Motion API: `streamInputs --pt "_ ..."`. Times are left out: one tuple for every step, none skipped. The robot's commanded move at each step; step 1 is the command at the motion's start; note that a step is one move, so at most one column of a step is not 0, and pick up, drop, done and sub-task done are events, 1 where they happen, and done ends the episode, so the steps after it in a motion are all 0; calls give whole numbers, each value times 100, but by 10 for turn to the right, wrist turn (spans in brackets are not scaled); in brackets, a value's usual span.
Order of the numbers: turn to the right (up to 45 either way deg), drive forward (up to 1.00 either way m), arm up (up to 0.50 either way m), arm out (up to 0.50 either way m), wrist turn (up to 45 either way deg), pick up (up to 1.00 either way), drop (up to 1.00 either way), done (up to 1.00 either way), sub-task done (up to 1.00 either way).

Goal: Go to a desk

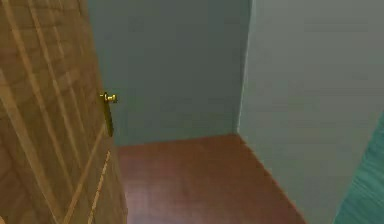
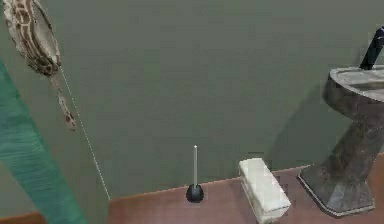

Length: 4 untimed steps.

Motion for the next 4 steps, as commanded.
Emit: streamInputs --pt "0 100 0 0 0 0 0 0 0" --pt "-240 0 0 0 0 0 0 0 0" --pt "0 5 0 0 0 0 0 0 0" --pt "30 0 0 0 0 0 0 0 0"
